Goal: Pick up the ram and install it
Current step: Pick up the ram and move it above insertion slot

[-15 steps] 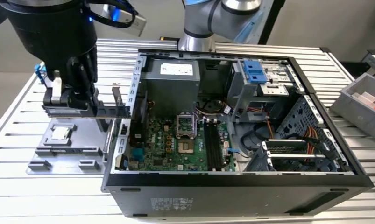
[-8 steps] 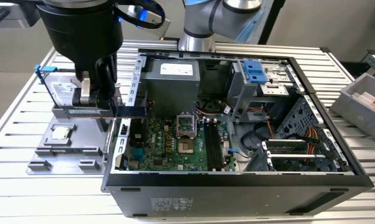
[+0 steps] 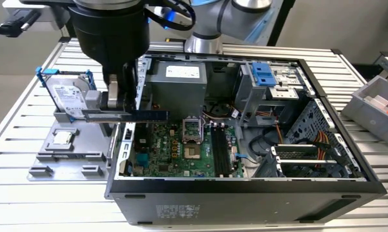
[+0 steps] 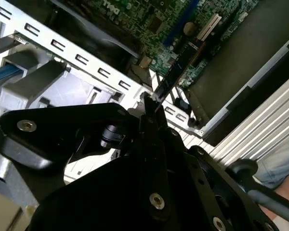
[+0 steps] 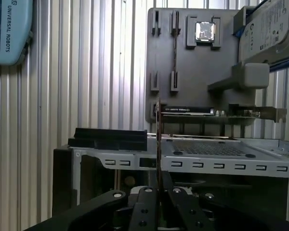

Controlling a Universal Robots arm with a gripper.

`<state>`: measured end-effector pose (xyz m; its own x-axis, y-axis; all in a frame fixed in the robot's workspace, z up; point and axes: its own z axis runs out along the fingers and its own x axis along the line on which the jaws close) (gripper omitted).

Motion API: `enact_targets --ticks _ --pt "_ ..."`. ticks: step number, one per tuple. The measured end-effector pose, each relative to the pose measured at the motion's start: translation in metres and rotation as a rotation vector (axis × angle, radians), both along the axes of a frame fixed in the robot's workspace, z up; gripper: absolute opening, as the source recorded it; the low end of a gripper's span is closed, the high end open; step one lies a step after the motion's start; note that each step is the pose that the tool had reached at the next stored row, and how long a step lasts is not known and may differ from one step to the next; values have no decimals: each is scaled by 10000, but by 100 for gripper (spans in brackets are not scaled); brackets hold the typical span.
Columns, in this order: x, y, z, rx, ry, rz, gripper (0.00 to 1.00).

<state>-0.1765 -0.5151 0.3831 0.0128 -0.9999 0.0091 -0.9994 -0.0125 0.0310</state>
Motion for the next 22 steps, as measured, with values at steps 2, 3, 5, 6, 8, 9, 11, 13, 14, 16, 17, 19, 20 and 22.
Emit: enact_targets --ticks 2,3,5,6,8,9,11,13,14,16,17,19,20,22 --pt "78 0 0 0 0 13 0" --pt "118 0 -1 1 -1 17 0" --pt "202 0 0 0 0 21 0" --pt "245 1 0 0 0 23 0" --pt "330 4 0 1 0 25 0" --pt "370 6 0 1 0 24 0" --pt "450 12 0 0 0 24 0" --pt "526 19 0 0 -1 25 0" --pt "564 23 0 0 0 24 0" --pt "639 32 0 0 0 24 0" --pt "675 36 0 0 0 24 0" --pt "748 45 0 0 0 24 0" --pt "782 50 0 0 0 24 0" --pt "855 61 0 0 0 25 0"
